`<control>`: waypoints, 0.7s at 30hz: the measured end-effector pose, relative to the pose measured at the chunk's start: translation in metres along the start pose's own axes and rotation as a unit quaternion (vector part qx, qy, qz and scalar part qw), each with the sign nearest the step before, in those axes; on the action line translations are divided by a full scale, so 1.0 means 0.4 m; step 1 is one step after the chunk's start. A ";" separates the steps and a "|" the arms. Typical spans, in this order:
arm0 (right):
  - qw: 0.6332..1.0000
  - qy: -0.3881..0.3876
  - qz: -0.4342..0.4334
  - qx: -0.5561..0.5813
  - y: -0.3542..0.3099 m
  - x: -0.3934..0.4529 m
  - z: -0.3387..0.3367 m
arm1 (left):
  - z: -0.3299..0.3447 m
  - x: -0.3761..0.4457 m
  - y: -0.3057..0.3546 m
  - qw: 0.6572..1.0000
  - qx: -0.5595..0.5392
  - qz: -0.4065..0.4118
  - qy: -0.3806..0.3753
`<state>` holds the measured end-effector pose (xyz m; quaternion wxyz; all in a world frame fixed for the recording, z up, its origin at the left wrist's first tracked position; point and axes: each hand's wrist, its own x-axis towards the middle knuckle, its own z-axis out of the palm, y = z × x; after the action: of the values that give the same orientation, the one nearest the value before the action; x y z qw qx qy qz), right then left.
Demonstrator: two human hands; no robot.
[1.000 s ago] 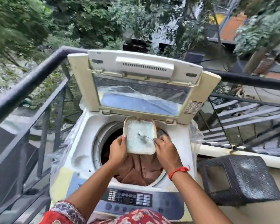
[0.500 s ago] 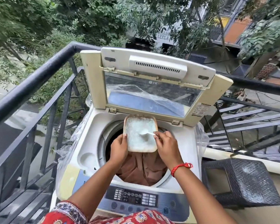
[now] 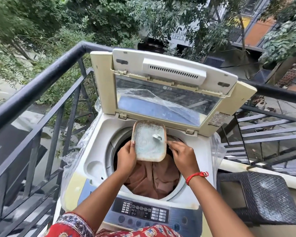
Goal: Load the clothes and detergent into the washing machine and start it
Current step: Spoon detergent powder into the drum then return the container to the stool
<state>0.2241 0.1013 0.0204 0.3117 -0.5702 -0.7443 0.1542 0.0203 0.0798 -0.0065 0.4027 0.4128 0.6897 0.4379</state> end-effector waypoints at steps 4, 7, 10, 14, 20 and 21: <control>0.999 0.035 0.028 0.013 0.004 0.006 -0.006 | -0.006 0.010 -0.001 1.000 0.004 0.002 0.009; 0.997 0.049 0.049 0.011 0.008 0.015 0.000 | 0.000 0.015 0.004 1.000 -0.006 -0.006 0.010; 0.997 0.037 0.063 0.014 -0.001 0.001 0.023 | 0.010 0.014 0.008 0.999 -0.017 -0.026 0.022; 0.996 0.013 0.087 0.032 -0.028 -0.056 0.060 | 0.016 0.020 -0.002 0.996 -0.019 -0.065 0.056; 0.976 -0.043 0.175 0.120 -0.095 -0.101 0.120 | 0.019 0.023 -0.037 0.993 0.009 -0.081 0.080; 0.970 -0.054 0.193 0.139 -0.112 -0.099 0.125 | 0.022 0.017 -0.036 0.993 0.013 -0.082 0.083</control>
<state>0.1644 0.0568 -0.0025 0.3121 -0.6449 -0.6069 0.3440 0.0229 0.0843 -0.0238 0.3729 0.3223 0.7580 0.4273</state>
